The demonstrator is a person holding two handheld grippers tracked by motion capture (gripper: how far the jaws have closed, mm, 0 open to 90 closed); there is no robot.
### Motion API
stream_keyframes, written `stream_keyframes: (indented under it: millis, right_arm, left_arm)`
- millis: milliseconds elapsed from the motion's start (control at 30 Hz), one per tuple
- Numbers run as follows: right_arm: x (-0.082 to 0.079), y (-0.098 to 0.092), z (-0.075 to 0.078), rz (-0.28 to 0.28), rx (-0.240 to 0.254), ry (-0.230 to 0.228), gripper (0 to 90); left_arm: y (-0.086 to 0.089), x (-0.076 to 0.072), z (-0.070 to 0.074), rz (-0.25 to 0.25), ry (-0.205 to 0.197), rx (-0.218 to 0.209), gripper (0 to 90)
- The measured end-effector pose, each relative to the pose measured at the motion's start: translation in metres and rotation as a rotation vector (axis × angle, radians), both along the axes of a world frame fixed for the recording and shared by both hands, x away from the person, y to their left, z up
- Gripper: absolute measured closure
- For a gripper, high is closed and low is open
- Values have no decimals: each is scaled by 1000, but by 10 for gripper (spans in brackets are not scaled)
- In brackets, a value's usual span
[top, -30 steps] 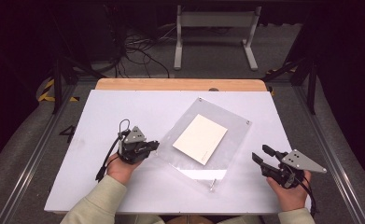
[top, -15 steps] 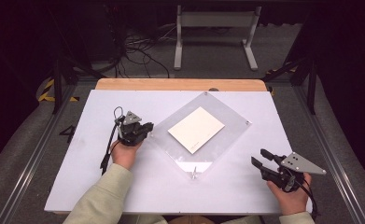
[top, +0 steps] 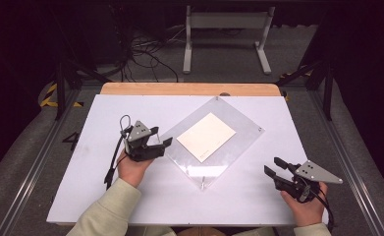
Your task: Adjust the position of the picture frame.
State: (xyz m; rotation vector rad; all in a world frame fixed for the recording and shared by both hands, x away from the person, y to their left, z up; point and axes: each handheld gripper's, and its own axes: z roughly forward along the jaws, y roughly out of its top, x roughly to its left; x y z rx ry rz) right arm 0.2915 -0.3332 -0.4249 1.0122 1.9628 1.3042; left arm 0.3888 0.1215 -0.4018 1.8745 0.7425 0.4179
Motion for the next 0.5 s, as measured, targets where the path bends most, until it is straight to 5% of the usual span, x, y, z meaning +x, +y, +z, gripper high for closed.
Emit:
stream_keyframes:
  millis: [133, 233, 333, 500]
  right_arm:
    - [1, 1, 0, 3, 0, 3, 494]
    - [1, 0, 0, 4, 4, 8, 491]
    - [2, 0, 0, 5, 3, 6, 490]
    - [2, 0, -1, 8, 3, 8, 490]
  left_arm:
    - [-22, -19, 4, -177, -15, -8, 328]
    - [-33, -25, 4, -275, 17, -30, 326]
    - [-44, -31, -1, -336, 56, -41, 328]
    - [-65, -38, -17, -383, 109, 7, 369]
